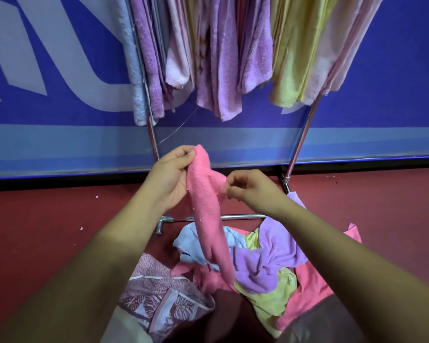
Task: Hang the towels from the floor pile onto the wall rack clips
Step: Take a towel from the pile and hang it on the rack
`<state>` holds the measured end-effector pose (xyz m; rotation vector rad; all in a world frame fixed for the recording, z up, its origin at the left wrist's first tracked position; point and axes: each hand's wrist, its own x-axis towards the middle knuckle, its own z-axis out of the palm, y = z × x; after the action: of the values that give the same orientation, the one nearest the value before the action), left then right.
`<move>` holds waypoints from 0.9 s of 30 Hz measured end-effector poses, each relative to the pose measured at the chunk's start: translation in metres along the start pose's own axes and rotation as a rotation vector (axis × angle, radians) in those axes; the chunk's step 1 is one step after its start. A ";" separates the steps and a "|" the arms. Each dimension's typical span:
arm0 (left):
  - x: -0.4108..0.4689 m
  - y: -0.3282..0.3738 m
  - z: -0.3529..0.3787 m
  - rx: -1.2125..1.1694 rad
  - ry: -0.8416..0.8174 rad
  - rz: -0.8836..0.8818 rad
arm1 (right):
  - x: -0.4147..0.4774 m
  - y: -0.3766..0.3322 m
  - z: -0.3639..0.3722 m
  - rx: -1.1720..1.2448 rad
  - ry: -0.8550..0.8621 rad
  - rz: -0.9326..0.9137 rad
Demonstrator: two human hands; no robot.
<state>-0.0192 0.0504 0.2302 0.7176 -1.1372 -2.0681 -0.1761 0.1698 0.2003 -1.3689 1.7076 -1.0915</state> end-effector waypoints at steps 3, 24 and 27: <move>0.003 0.000 -0.010 0.112 0.078 0.039 | 0.000 -0.011 -0.004 0.136 0.114 -0.007; -0.013 -0.005 -0.018 0.900 -0.185 0.238 | 0.001 -0.020 -0.006 0.038 -0.006 0.054; -0.007 0.000 -0.026 0.901 -0.056 0.341 | 0.003 -0.015 -0.016 -0.261 0.035 0.119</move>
<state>0.0043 0.0428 0.2184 0.7834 -2.0833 -1.2399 -0.1847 0.1685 0.2201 -1.3895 1.9849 -0.8538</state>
